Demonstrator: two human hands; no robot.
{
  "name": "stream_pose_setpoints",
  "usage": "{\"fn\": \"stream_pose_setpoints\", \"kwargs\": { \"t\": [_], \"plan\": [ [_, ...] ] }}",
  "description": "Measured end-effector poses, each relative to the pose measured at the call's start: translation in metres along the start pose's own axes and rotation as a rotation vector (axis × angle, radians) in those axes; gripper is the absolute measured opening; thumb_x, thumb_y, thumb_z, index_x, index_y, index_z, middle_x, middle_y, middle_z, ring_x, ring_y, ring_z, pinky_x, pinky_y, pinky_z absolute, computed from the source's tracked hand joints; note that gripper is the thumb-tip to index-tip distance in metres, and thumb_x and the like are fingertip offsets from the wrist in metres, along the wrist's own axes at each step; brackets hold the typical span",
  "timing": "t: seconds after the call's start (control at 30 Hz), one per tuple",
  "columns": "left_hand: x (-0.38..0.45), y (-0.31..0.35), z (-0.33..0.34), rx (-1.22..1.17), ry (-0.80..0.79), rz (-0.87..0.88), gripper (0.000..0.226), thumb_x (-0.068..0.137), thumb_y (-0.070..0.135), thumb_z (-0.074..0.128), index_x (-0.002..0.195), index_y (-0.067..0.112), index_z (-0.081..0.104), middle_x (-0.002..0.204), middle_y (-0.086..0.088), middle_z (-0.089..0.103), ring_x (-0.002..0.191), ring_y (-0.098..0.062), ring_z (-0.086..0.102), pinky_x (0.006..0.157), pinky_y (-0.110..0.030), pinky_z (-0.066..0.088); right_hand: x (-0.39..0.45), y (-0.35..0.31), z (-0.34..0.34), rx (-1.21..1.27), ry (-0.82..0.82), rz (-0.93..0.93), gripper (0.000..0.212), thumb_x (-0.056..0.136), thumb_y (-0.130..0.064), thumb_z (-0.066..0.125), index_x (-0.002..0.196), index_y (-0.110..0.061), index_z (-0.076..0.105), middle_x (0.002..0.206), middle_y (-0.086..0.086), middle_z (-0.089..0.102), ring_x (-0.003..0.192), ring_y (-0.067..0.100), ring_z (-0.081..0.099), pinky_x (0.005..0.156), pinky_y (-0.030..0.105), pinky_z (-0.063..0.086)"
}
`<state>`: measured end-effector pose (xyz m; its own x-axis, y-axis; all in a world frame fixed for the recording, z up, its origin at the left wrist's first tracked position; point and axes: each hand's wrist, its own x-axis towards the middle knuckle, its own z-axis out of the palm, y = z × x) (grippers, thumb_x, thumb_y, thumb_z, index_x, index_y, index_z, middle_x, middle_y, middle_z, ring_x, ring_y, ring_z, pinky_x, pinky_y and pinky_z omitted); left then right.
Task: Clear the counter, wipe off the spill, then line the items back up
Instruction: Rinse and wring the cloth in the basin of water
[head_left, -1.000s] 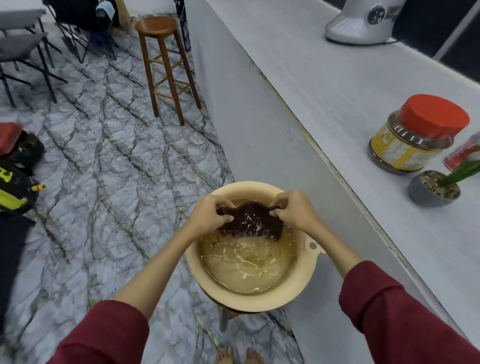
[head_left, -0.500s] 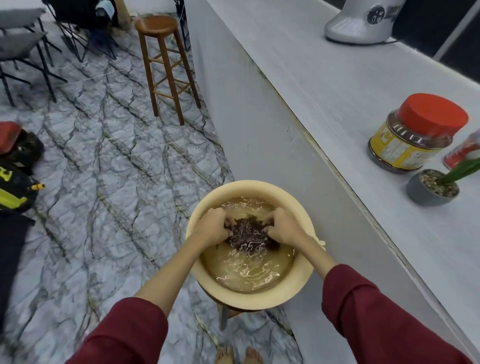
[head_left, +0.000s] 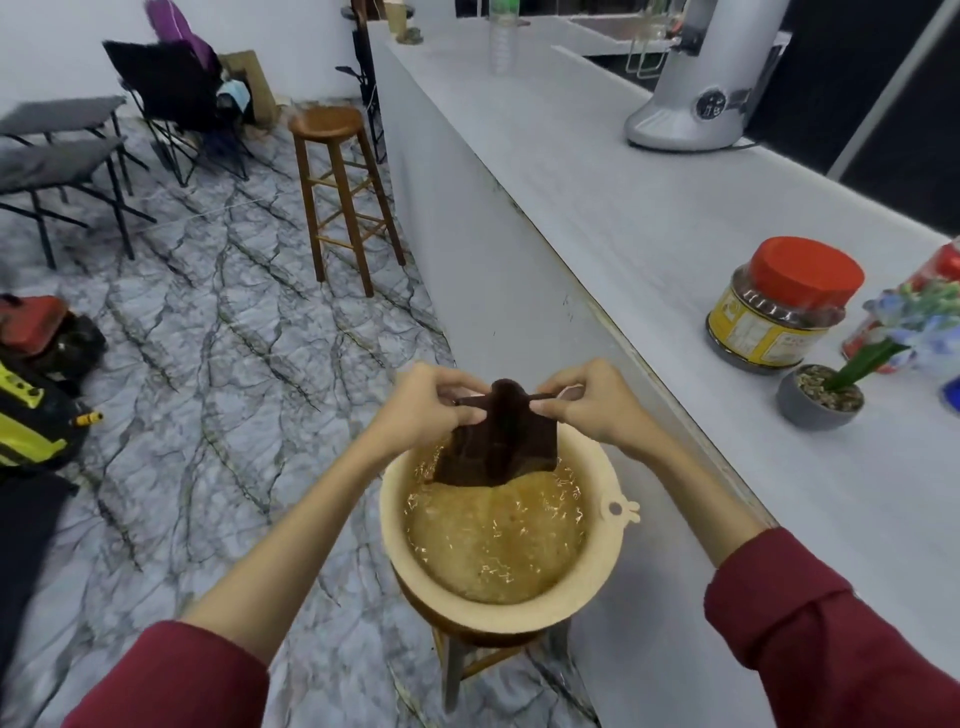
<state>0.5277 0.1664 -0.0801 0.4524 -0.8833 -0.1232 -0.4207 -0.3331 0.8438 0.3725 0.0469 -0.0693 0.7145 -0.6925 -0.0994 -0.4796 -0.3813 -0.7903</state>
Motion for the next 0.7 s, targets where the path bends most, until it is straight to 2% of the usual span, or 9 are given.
{"fn": "stream_pose_setpoints", "kwargs": {
  "t": [0.1,0.2,0.3,0.4,0.5,0.53,0.6,0.67,0.7],
  "plan": [
    [0.004,0.001,0.029,-0.088,-0.01,-0.042,0.032,0.077,0.005,0.07,0.108,0.011,0.068,0.09,-0.01,0.069,0.079,-0.014,0.063,0.069,-0.018,0.049,-0.002,0.0,0.025,0.09,0.049,0.049,0.011,0.076,-0.007,0.071,0.087,-0.005,0.074,0.076,0.009,0.066,0.069,0.017,0.056,0.064,0.023,0.045],
    [0.004,-0.009,0.046,-0.31,-0.01,-0.156,0.033,0.083,0.002,0.063,0.114,0.013,0.064,0.109,-0.016,0.066,0.094,-0.021,0.064,0.065,-0.012,0.049,-0.006,0.014,0.037,0.188,0.1,0.124,0.019,0.078,-0.001,0.068,0.096,-0.002,0.072,0.084,0.01,0.069,0.075,0.014,0.059,0.064,0.015,0.044],
    [-0.001,-0.016,0.058,-0.533,-0.027,-0.264,0.032,0.083,0.009,0.065,0.114,0.009,0.061,0.115,-0.015,0.065,0.104,-0.022,0.063,0.076,-0.021,0.051,-0.015,0.027,0.043,0.293,0.095,0.171,0.025,0.077,0.006,0.064,0.099,-0.003,0.072,0.096,0.015,0.071,0.085,0.019,0.065,0.077,0.024,0.05],
    [-0.001,-0.018,0.068,-0.651,0.017,-0.313,0.026,0.077,0.014,0.072,0.102,0.008,0.066,0.107,-0.017,0.069,0.099,-0.022,0.064,0.09,-0.034,0.05,-0.02,0.032,0.05,0.317,0.049,0.116,0.037,0.073,0.012,0.055,0.083,-0.018,0.074,0.084,0.019,0.071,0.079,0.03,0.065,0.078,0.036,0.052],
    [0.0,-0.018,0.068,-0.736,0.013,-0.355,0.039,0.073,0.007,0.074,0.11,0.0,0.064,0.11,-0.018,0.068,0.106,-0.025,0.064,0.099,-0.036,0.046,-0.02,0.036,0.045,0.451,0.032,0.124,0.045,0.074,0.017,0.048,0.085,-0.02,0.072,0.08,0.012,0.065,0.077,0.019,0.056,0.067,0.019,0.048],
    [0.0,-0.019,0.068,-0.729,-0.007,-0.347,0.042,0.072,0.005,0.074,0.113,-0.001,0.062,0.111,-0.018,0.067,0.106,-0.025,0.064,0.099,-0.034,0.047,-0.02,0.036,0.042,0.493,0.025,0.13,0.044,0.073,0.017,0.048,0.089,-0.016,0.072,0.079,0.009,0.065,0.078,0.016,0.056,0.066,0.014,0.048],
    [0.001,-0.02,0.066,-0.672,-0.038,-0.312,0.039,0.073,0.002,0.073,0.11,0.0,0.064,0.1,-0.014,0.07,0.098,-0.023,0.066,0.091,-0.029,0.051,-0.021,0.038,0.04,0.519,0.029,0.125,0.04,0.071,0.016,0.053,0.088,-0.016,0.069,0.08,0.001,0.062,0.083,0.016,0.055,0.069,0.017,0.05],
    [0.0,-0.016,0.06,-0.584,-0.043,-0.262,0.027,0.074,-0.001,0.07,0.1,0.004,0.068,0.085,-0.005,0.069,0.084,-0.016,0.064,0.073,-0.02,0.051,-0.02,0.045,0.04,0.466,0.058,0.146,0.04,0.065,0.008,0.067,0.096,-0.018,0.059,0.096,0.001,0.056,0.095,0.017,0.051,0.075,0.024,0.047],
    [0.0,-0.013,0.056,-0.551,-0.051,-0.235,0.022,0.075,-0.002,0.07,0.094,0.008,0.069,0.084,-0.003,0.068,0.082,-0.014,0.063,0.071,-0.019,0.049,-0.021,0.05,0.04,0.421,0.036,0.158,0.054,0.061,0.0,0.075,0.107,-0.019,0.053,0.107,0.001,0.053,0.102,0.016,0.048,0.08,0.026,0.044]
  ]
}}
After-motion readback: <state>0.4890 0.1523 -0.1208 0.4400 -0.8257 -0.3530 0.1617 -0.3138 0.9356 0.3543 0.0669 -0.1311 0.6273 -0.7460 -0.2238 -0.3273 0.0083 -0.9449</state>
